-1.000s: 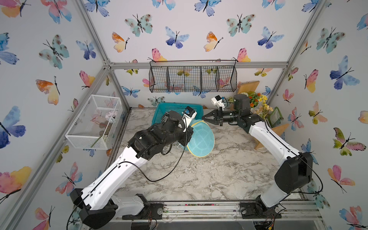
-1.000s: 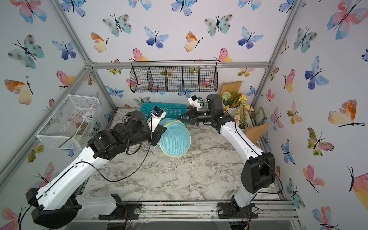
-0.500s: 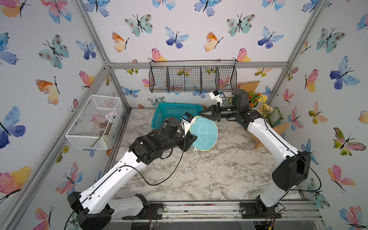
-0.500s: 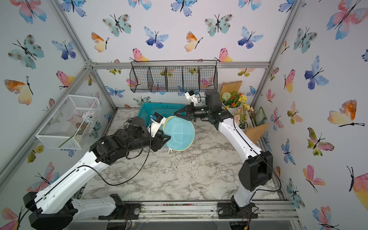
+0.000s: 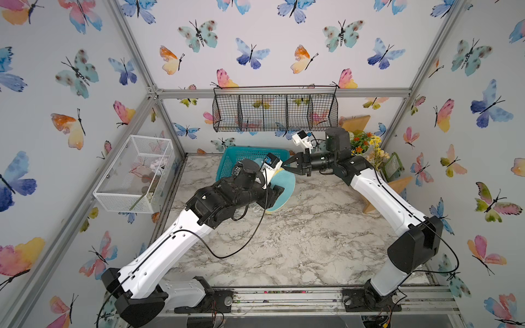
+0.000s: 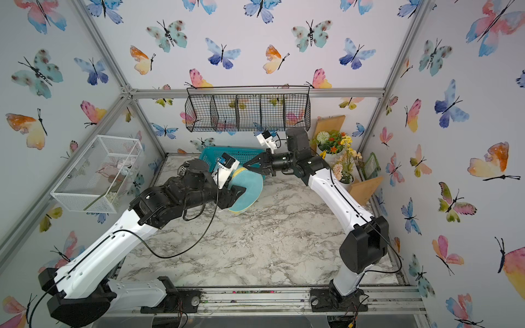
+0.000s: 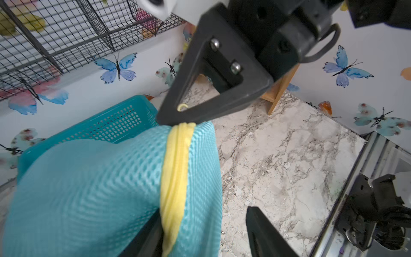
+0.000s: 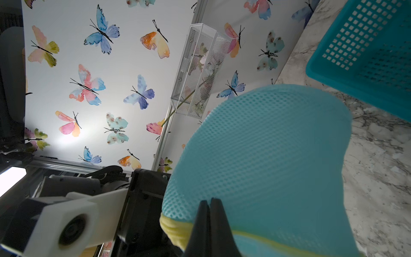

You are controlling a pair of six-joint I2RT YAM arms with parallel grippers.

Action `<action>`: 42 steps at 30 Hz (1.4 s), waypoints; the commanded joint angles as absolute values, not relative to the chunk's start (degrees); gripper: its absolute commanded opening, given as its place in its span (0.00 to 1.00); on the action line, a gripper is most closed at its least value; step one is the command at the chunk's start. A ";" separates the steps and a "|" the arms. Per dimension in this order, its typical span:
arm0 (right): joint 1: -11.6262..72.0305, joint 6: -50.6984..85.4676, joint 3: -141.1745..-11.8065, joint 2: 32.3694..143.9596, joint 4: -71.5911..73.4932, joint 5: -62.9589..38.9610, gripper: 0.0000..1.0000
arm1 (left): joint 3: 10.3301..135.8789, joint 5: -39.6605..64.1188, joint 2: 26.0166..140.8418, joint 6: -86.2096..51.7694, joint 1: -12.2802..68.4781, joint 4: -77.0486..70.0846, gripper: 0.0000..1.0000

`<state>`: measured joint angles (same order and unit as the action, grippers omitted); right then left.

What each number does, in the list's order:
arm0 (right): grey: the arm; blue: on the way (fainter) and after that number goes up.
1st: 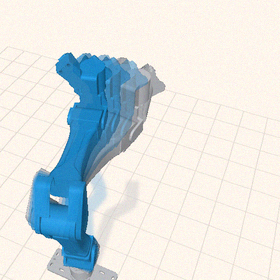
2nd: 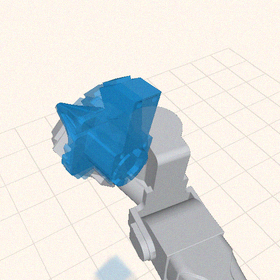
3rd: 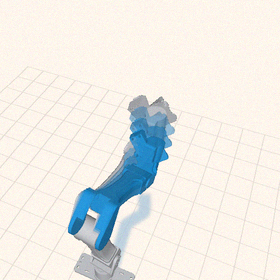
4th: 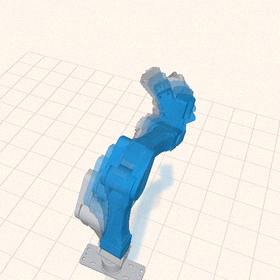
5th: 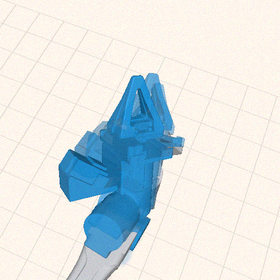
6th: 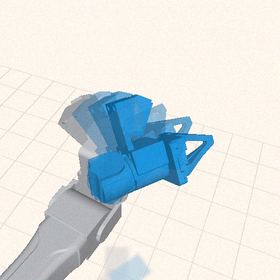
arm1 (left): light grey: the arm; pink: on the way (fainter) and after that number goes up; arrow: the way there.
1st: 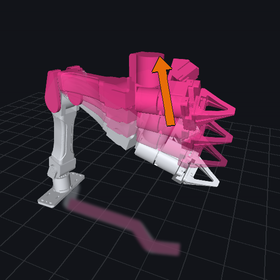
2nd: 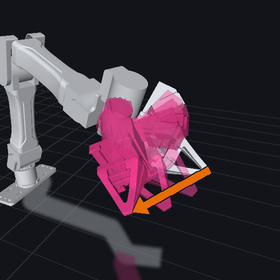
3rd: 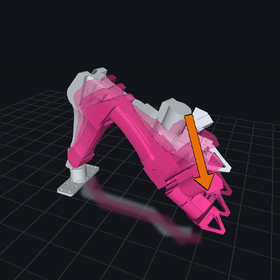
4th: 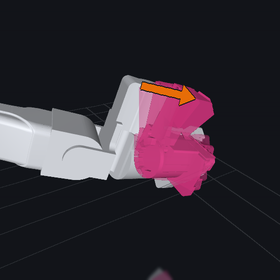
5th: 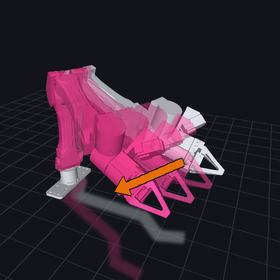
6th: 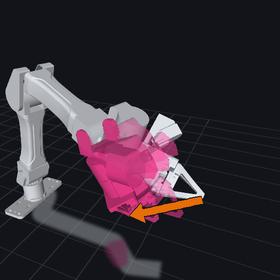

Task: Turn the laundry bag inside out
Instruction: Zip the zipper on the laundry bag.

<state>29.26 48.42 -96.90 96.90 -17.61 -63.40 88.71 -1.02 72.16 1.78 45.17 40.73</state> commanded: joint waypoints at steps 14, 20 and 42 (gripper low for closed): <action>30.37 45.58 -102.13 97.21 -22.31 -65.48 0.02 | 85.78 -9.28 69.23 4.28 40.01 48.82 0.99; 30.32 44.26 -102.04 97.30 -24.27 -65.84 0.02 | 90.21 -4.43 70.43 3.43 40.08 46.13 0.99; 32.20 43.86 -104.77 98.96 -25.78 -67.10 0.02 | 94.22 7.18 76.26 3.78 40.96 43.91 0.99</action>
